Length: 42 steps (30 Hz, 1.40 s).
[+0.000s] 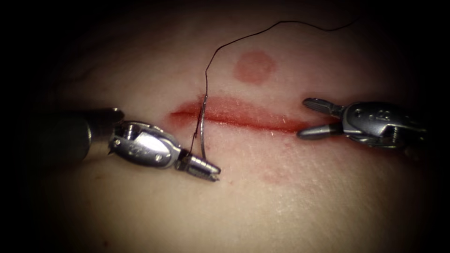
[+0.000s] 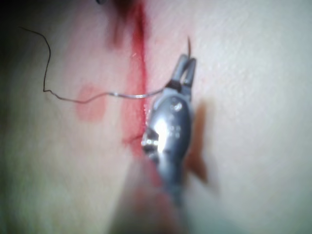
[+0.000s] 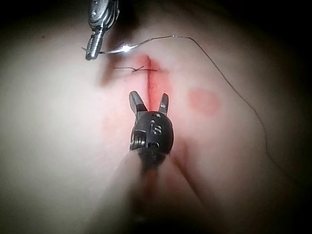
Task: Wound Closure
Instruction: Hand the needle from the left to the right gripper.
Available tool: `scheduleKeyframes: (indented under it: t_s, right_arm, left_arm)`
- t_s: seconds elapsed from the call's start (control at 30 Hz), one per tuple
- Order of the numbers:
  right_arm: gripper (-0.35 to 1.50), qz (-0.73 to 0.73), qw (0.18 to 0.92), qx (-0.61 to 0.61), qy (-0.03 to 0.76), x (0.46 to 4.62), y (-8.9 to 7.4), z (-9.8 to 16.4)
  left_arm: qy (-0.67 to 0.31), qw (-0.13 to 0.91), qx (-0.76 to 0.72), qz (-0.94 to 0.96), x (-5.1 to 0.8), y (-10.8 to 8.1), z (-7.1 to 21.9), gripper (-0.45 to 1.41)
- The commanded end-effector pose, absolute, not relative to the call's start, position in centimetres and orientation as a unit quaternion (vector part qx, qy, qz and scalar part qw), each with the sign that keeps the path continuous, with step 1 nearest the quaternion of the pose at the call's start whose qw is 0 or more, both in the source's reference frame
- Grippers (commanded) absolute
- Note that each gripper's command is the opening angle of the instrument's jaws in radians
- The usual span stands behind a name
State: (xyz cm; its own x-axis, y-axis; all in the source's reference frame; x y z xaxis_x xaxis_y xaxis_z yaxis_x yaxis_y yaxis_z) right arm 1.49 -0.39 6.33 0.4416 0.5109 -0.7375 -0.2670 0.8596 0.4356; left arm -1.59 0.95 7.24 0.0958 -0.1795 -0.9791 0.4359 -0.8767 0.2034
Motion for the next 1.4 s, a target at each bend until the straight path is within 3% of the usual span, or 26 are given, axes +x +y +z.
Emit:
scheduleKeyframes:
  t_s: [0.03, 0.47, 0.7, 1.4]
  right_arm:
    - [0.97, 0.243, 0.831, 0.142, 0.481, 1.57, -0.4, 6.4]
    - [0.83, 0.279, 0.759, 0.245, 0.534, 1.96, -0.3, 6.5]
    - [0.65, 0.287, 0.732, 0.265, 0.558, 2.19, -0.3, 6.5]
    - [0.72, 0.323, 0.696, 0.310, 0.562, 2.59, -0.4, 6.7]
  left_arm:
    - [0.090, 0.238, 0.709, -0.657, -1.65, 0.9, 7.3, -0.35]
    - [0.045, 0.283, 0.748, -0.599, -1.85, 1.1, 7.2, -0.35]
    - [0.029, 0.286, 0.745, -0.602, -1.92, 1.1, 7.1, -0.35]
    - [0.009, 0.297, 0.744, -0.599, -2.03, 1.1, 7.1, -0.35]
